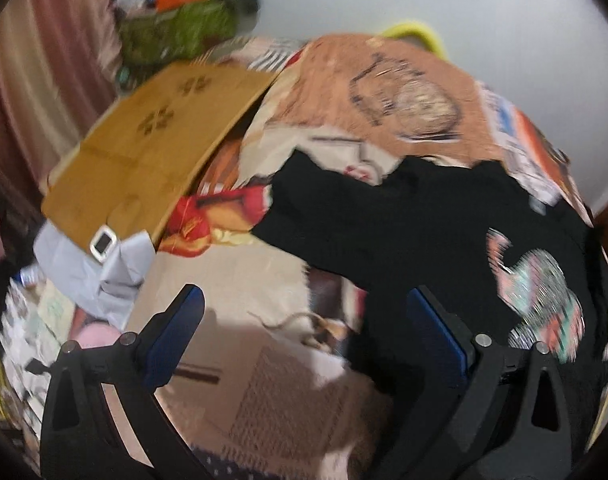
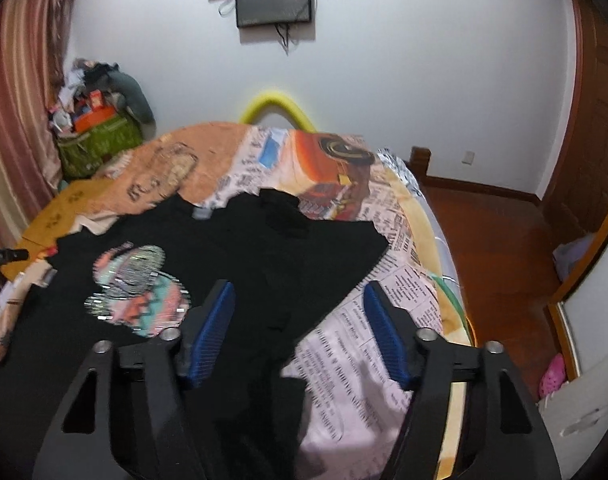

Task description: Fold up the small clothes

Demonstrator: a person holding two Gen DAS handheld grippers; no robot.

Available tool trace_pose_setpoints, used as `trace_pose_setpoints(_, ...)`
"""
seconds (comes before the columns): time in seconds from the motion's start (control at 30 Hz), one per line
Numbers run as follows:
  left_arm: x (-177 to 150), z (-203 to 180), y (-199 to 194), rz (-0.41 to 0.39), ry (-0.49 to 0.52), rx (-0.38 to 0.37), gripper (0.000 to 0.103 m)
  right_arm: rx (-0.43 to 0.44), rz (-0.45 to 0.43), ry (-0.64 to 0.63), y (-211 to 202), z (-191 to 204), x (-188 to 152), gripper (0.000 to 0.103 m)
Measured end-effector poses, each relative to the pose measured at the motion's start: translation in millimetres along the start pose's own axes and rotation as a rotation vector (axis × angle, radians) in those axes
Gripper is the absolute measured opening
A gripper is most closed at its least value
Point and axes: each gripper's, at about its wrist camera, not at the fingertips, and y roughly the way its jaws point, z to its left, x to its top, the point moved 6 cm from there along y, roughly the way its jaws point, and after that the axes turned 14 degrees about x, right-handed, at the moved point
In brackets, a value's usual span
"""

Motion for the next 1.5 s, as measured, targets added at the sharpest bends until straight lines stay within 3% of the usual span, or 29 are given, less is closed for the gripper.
trace_pose_setpoints(0.2,14.8,-0.8,63.3,0.167,-0.116,-0.067,0.088,-0.003,0.044,0.061,28.1,-20.3,-2.3,0.06)
trace_pose_setpoints(0.4,27.9,-15.2,88.9,0.153,-0.114,-0.035,0.083,-0.011,0.069,0.061,41.5,-26.9,-3.8,0.06)
trace_pose_setpoints(0.47,28.7,-18.9,98.9,0.142,-0.086,0.034,0.06,-0.008,0.074,0.064,49.9,-31.7,-1.2,0.06)
trace_pose_setpoints(0.53,27.6,-22.6,104.1,0.115,-0.039,0.11,0.051,0.001,0.083,0.081,53.6,-36.1,-0.6,0.06)
trace_pose_setpoints(0.6,26.6,-24.3,100.8,0.088,-0.012,0.112,0.035,0.021,0.09,0.098,54.7,-39.3,-1.0,0.06)
trace_pose_setpoints(0.63,27.2,-26.7,98.2,0.088,-0.006,0.085,0.022,0.023,0.092,0.102,54.5,-40.6,-1.5,0.06)
trace_pose_setpoints(0.73,34.2,-26.1,91.3,0.099,-0.009,0.063,0.014,0.024,0.096,0.103,51.8,-44.3,-2.8,0.06)
trace_pose_setpoints(0.83,49.8,-26.5,65.6,0.041,-0.015,0.05,0.013,0.031,0.087,0.115,46.2,-48.5,-2.2,0.06)
trace_pose_setpoints(0.97,75.3,-46.2,7.5,-0.08,0.014,-0.027,0.012,0.038,0.07,0.106,39.1,-51.0,3.1,0.06)
trace_pose_setpoints(1.17,90.3,-108.8,-75.5,-0.212,0.137,-0.171,0.012,0.054,0.033,0.095,31.2,-52.0,14.1,0.06)
trace_pose_setpoints(1.33,68.4,-174.4,-92.2,-0.202,0.283,-0.232,0.012,0.078,0.031,0.097,31.0,-52.6,11.5,0.06)
trace_pose_setpoints(1.5,24.8,-228.5,-72.9,-0.129,0.439,-0.241,0.013,0.101,0.061,0.095,39.2,-53.4,2.5,0.06)
